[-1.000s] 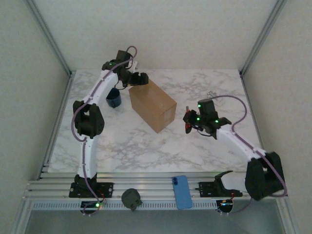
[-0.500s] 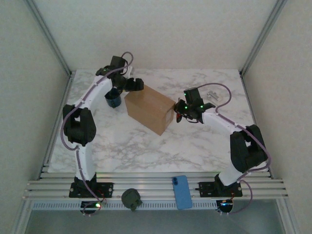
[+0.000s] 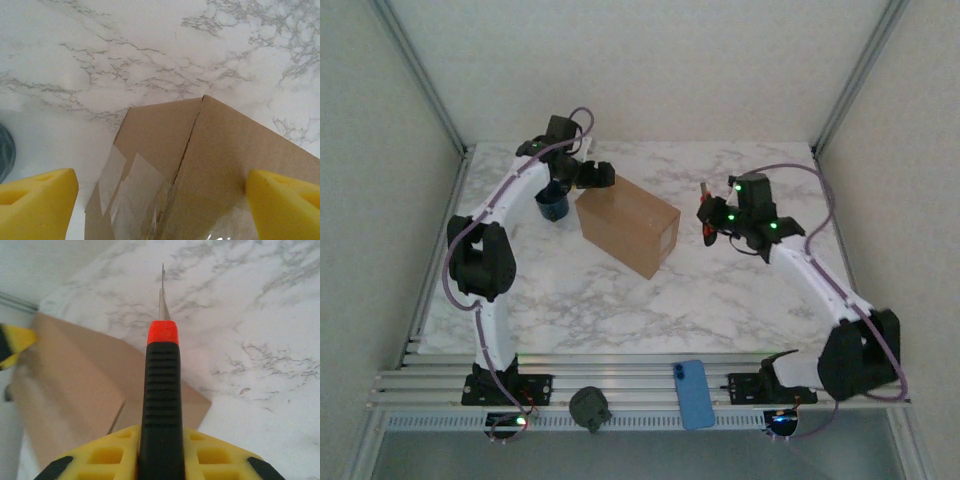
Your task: Unpack the express box
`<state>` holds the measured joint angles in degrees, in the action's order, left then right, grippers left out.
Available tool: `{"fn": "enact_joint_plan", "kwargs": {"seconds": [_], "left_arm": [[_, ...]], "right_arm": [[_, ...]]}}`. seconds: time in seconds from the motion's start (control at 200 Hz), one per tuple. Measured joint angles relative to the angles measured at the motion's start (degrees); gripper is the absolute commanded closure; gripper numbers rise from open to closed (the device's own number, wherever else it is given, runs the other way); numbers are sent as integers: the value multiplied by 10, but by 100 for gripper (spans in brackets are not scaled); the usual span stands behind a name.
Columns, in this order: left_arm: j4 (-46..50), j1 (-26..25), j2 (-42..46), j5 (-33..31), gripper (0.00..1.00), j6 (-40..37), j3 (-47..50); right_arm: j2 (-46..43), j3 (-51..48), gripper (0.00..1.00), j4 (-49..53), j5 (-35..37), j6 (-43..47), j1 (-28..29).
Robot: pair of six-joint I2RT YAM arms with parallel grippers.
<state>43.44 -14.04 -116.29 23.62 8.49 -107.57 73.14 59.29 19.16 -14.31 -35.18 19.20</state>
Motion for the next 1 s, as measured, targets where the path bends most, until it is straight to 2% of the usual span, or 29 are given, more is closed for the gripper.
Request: {"fn": "enact_joint_plan", "kwargs": {"seconds": [0.24, 0.426, 0.811, 1.001], "left_arm": [[18, -2, -1, 0, 15, -4, -8], [18, -2, -1, -1, 12, -3, -11], [36, -2, 5, 6, 10, 3, -87], [43, -2, 19, -14, 10, 1, -52]], "right_arm": [[-86, -71, 100, -4, -160, -7, 0], [-101, -150, 100, -47, -216, -66, 0], [-163, -190, 100, -63, -212, -97, 0], [-178, -202, 100, -47, -151, -109, 0]]}}
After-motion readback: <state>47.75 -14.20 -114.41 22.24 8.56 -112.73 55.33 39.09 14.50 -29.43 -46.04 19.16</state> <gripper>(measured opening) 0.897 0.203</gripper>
